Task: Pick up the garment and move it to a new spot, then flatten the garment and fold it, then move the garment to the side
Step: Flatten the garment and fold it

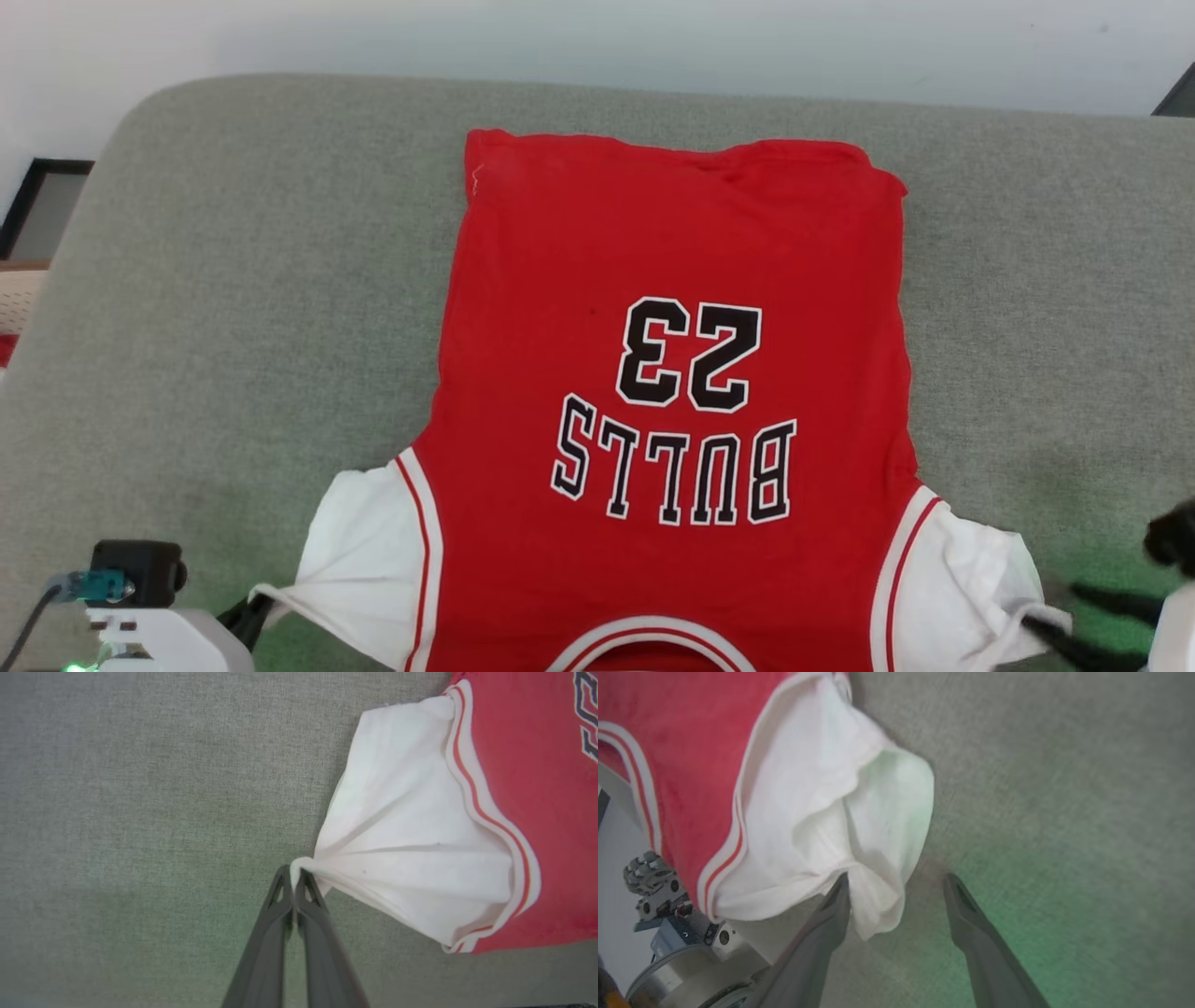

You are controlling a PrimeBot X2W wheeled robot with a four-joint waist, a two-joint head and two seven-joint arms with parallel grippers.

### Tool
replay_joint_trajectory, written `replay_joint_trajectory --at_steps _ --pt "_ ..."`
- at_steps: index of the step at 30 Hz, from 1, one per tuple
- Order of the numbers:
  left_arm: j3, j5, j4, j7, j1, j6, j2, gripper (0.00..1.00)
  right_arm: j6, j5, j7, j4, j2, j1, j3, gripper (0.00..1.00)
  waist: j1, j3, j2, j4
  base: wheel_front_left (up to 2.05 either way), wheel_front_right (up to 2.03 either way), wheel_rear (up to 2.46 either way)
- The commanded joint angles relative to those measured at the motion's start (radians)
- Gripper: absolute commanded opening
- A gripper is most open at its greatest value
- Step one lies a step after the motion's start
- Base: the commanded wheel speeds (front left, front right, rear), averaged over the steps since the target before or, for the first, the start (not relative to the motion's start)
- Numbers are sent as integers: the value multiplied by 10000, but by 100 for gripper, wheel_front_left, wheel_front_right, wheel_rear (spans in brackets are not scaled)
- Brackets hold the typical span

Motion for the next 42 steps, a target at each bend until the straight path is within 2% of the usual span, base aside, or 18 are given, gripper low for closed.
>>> replay_joint_trajectory --at_steps 1,6,8,10,14,18,22,26,35,42 --pt "6 103 -53 -86 -117 -8 -42 0 -26 -97 81 -197 12 -132 -364 100 0 -80 0 15 0 0 0" --pt "-23 358 -205 -164 -282 -70 -149 0 -25 -647 209 -682 201 -509 -1473 100 0 -210 0 88 0 0 0" --pt "-43 451 -257 -200 -358 -69 -177 0 -26 -1009 197 -627 459 -810 -2045 100 0 -214 0 132 0 0 0" --pt "-62 541 -306 -207 -423 -96 -226 0 -25 -1533 120 -505 852 -1226 -2541 100 0 -189 0 185 0 0 0" --pt "-80 684 -359 -206 -652 -188 -395 0 -25 -2706 -125 42 2032 -2353 -3165 100 0 -43 0 352 0 0 0" --pt "-156 930 -327 -105 -982 -348 -626 0 -25 -3667 -100 1362 3351 -3759 -3337 100 0 249 0 637 0 0 0" --pt "-240 1219 -188 0 -1463 -579 -961 0 -25 -4333 -111 2971 4189 -5273 -3190 100 0 666 0 1008 0 0 0" --pt "-336 1475 39 124 -2006 -883 -1439 0 -25 -4680 150 4942 4741 -6742 -3155 100 0 1124 0 1434 0 0 0" --pt "-556 1942 920 178 -3097 -1721 -2569 0 -25 -4535 1640 8508 5184 -9088 -2741 100 0 2077 0 2407 0 0 0" --pt "-676 2063 1578 109 -3517 -2221 -3169 0 -23 -4462 2667 9991 5328 -9658 -2308 100 0 2419 0 2864 0 0 0"
